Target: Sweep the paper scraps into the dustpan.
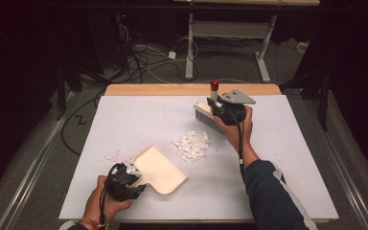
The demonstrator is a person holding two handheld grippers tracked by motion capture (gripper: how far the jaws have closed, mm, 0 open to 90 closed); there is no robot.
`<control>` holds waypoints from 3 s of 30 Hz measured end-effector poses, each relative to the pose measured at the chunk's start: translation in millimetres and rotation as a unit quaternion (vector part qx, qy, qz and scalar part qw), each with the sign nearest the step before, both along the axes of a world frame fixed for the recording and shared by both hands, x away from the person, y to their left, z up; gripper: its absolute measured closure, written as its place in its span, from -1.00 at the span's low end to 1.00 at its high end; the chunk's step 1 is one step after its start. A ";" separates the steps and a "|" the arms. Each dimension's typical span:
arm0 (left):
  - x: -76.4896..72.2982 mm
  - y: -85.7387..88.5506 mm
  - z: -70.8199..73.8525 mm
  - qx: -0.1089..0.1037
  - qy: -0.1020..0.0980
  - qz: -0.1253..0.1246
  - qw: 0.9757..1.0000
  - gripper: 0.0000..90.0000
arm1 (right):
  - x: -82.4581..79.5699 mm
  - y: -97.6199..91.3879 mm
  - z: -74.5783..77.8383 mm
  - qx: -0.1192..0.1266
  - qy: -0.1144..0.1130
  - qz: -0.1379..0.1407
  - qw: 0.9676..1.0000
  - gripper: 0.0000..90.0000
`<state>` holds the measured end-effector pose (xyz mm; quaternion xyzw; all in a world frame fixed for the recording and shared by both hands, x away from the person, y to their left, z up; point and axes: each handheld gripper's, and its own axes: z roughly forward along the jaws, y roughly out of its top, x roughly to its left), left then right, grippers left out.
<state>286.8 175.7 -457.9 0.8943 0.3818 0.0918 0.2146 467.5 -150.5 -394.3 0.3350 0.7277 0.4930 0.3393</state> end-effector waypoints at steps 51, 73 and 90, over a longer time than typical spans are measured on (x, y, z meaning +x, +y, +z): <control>18.2 -22.4 -4.7 0.018 0.024 -0.003 1.000 0.41 | -87.7 72.3 -15.4 0.035 0.036 0.131 0.990 0.51; 24.1 -34.5 -5.0 0.011 0.020 -0.008 1.000 0.41 | -119.2 88.0 -1.0 0.049 0.029 0.177 0.982 0.56; 24.0 -34.9 -4.8 0.013 0.019 -0.007 1.000 0.41 | -110.9 36.0 31.8 0.051 -0.005 0.144 0.988 0.56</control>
